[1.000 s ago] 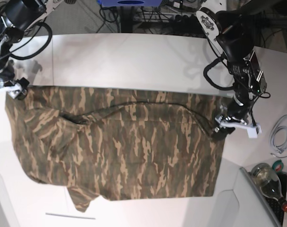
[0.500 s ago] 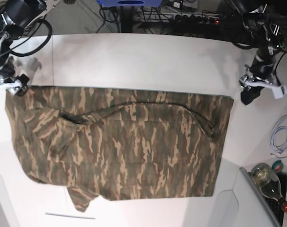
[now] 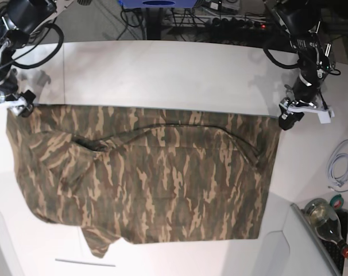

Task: Layout the t-shirt on the table in an organized manner, then fold the t-shirt properly
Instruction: 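Adjust the left gripper's grip on the shirt edge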

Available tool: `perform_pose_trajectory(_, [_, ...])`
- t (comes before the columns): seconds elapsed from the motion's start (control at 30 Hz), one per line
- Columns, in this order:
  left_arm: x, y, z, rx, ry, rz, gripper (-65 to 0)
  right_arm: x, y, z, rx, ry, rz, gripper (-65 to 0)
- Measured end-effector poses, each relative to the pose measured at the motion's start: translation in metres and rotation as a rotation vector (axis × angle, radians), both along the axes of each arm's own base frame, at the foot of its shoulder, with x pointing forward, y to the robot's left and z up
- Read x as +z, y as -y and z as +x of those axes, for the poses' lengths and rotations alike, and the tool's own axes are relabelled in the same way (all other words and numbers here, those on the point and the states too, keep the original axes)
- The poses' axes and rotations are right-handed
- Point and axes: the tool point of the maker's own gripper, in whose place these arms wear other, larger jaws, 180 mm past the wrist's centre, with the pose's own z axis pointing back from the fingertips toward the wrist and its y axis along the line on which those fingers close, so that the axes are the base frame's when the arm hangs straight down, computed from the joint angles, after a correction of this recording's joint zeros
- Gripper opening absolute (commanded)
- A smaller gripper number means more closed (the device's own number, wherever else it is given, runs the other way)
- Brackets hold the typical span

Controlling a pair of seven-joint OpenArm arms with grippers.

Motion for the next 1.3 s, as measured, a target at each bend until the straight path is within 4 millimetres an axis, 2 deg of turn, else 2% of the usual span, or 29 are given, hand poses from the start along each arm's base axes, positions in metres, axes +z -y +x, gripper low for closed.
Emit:
perform_pose_trajectory(0.17, [-0.011,0.017,0.007,-0.047,-0.017,-0.030,-38.3,0.000,0.000,0.000,0.000,0.000,0.000,-23.3])
perform_pose_trajectory(0.4, [-0.011,0.028,0.016,-0.054,0.013,-0.019,-38.7,0.000,0.000,0.000,0.000,0.000,0.000,-23.3])
perform_pose_trajectory(0.6, [-0.016,0.038,0.033,-0.040,0.031,-0.083,-39.0,0.003,-0.002,0.003,-0.016,0.036,0.026,-23.3])
perform_pose_trajectory(0.73, [-0.017,0.039,0.038,-0.032,0.033,-0.102,-39.5,0.003,-0.005,-0.003,-0.040,0.067,0.075,-22.8])
perform_pose_trajectory(0.8, [-0.018,0.040,0.038,-0.034,0.032,-0.102,-43.8,0.004,-0.006,-0.003,-0.051,0.083,0.088,-22.7])
perform_pose_trajectory(0.93, [-0.022,0.042,0.039,-0.047,0.009,-0.094,-65.0,0.008,-0.006,0.007,-0.061,0.117,0.102,-22.7])
perform_pose_trajectory(1.07, [-0.022,0.043,0.040,-0.046,0.006,-0.098,-65.0,-0.013,-0.016,0.018,-0.093,0.106,0.194,-22.8])
perform_pose_trajectory(1.2, [-0.022,0.042,0.040,-0.047,0.005,-0.095,-65.0,-0.019,-0.008,0.029,-0.184,0.158,0.280,-23.1])
perform_pose_trajectory(1.3, [-0.022,0.042,0.039,-0.047,0.004,-0.096,-65.0,-0.020,0.000,0.033,-0.225,0.193,0.273,-23.3])
